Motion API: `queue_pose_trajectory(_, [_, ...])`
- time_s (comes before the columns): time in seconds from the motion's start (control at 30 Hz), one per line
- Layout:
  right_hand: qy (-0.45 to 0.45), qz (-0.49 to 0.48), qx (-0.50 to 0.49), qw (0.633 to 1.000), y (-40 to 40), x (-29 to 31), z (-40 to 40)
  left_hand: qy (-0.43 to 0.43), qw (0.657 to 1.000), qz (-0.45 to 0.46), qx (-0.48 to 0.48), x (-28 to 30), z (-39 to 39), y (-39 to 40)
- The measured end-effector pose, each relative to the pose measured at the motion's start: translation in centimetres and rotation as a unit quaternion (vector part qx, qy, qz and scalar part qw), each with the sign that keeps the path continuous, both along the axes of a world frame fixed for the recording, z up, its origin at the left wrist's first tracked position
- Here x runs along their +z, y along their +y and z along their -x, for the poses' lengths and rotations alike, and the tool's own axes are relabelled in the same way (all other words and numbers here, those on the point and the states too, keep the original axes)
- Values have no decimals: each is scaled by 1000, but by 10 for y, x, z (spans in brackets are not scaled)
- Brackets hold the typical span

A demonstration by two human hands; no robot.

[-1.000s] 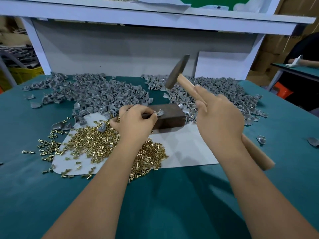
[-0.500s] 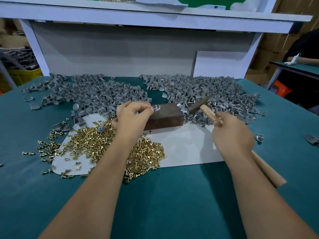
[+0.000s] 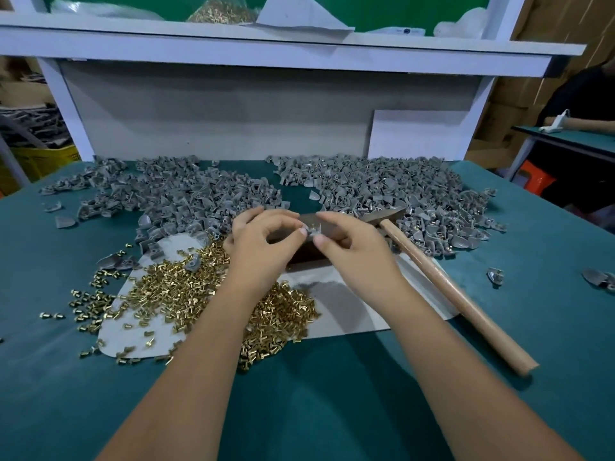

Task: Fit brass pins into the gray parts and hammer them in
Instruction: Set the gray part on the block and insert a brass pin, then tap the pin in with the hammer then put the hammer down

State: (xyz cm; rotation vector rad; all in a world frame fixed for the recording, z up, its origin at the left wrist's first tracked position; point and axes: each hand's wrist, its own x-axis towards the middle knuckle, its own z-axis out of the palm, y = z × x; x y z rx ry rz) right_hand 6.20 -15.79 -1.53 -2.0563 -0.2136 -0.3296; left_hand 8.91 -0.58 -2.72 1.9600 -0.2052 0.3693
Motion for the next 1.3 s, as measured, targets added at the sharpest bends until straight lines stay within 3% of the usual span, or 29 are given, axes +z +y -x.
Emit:
queue_pose_trajectory(0.2, [-7, 88, -37, 995, 1, 12, -22, -14, 999, -28, -17, -1, -2, -1])
queue_pose_trajectory(0.37, [-36, 65, -191, 979, -30, 41, -53, 12, 1000, 20, 9, -3, -6, 2])
queue_pose_trajectory(0.43, [3, 137, -277, 951, -33, 35, -57, 29, 999, 30, 19, -1, -6, 3])
queue_pose_trajectory(0.53, [-11, 151, -316, 937, -15, 3, -45, 51, 997, 47, 28, 0, -8, 2])
queue_pose_trajectory(0.77, [-163, 260, -257, 916, -1, -17, -26, 49, 994, 46, 82, -1, -10, 12])
queue_pose_trajectory(0.83, [-184, 268, -233, 916, 0, -15, -22, 51, 990, 2, 130, -2, -12, 22])
queue_pose_trajectory(1.07, [-224, 271, -102, 931, 19, -12, -12, 76, 955, -129, 257, -7, -13, 71])
queue_pose_trajectory(1.2, [-246, 283, -10, 927, 34, -12, -5, 141, 930, -223, 257, -7, -14, 81])
queue_pose_trajectory(1.3, [-208, 286, 58, 933, 44, -12, 1, 144, 930, -252, 227, -6, -12, 81])
